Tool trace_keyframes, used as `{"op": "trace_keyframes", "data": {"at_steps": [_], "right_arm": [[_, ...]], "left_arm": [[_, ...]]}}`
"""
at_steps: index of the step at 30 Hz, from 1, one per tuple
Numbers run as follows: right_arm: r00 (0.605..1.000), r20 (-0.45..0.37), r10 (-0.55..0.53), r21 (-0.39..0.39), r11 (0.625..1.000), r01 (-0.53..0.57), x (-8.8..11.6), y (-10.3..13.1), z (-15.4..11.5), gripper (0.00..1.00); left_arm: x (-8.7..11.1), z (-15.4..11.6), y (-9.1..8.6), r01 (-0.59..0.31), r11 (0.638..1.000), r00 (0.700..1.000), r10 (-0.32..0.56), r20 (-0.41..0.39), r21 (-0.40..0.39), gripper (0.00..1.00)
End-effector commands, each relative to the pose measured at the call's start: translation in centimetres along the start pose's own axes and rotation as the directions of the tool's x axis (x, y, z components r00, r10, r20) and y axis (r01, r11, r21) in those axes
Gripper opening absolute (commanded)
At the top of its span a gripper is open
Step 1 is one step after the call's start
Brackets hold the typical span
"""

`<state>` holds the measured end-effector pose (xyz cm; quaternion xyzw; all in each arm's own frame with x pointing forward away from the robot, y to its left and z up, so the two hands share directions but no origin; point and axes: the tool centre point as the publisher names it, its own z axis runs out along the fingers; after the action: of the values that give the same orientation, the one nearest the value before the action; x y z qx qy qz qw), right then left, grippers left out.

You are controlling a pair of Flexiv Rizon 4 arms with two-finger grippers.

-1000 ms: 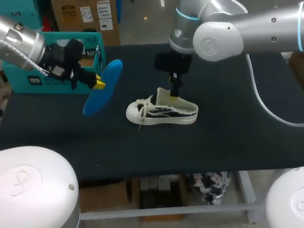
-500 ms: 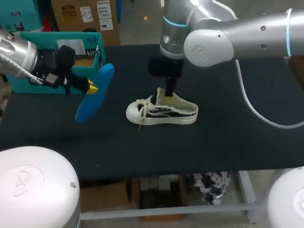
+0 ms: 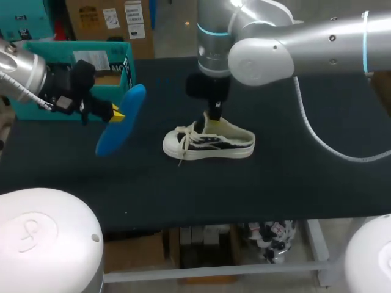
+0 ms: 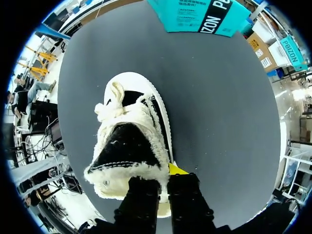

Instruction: Open the shoe tongue, take the insole out of the shoe, put the insole back into the shoe, and pack the shoe into the shoebox

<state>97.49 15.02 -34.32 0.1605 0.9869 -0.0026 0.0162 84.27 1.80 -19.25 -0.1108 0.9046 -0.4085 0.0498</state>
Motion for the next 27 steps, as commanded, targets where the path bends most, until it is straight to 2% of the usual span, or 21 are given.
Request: {"op": "trace_keyframes", "data": {"at_steps": [1,6,11,18,23,25,27], "right_arm": [[0.996,0.0,0.093,-0.01,0.996,-0.093,0.4,-0.6,-1.0,0.0],[0.971,-0.021,0.239,-0.035,0.97,-0.24,1.0,-1.2,-2.0,0.0],[0.926,-0.044,0.375,-0.079,0.922,-0.378,1.7,-1.6,-3.2,0.0],[0.825,-0.107,0.555,-0.152,0.811,-0.565,2.7,-1.6,-3.7,0.0],[0.75,-0.141,0.646,-0.188,0.727,-0.661,3.6,-1.1,-3.2,0.0],[0.737,-0.155,0.658,-0.206,0.708,-0.675,3.9,-0.9,-2.9,0.0],[0.706,-0.15,0.693,-0.203,0.677,-0.707,4.1,-0.6,-2.7,0.0]], "left_arm": [[-0.7,0.0,-0.4,-0.037,0.999,0.999,0.037,-0.031,0.007,0.0],[-1.2,0.1,-1.4,-0.119,0.993,0.99,0.12,-0.073,0.025,0.0],[-2.2,0.3,-2.5,-0.183,0.982,0.976,0.187,-0.112,0.045,0.0],[-3.7,0.7,-3.7,-0.279,0.957,0.942,0.289,-0.17,0.078,0.0],[-4.6,1.0,-4.3,-0.326,0.94,0.917,0.341,-0.206,0.105,0.0],[-4.9,1.1,-4.4,-0.339,0.934,0.908,0.356,-0.22,0.113,0.0],[-5.2,1.3,-4.5,-0.351,0.929,0.9,0.37,-0.232,0.12,0.0]]}}
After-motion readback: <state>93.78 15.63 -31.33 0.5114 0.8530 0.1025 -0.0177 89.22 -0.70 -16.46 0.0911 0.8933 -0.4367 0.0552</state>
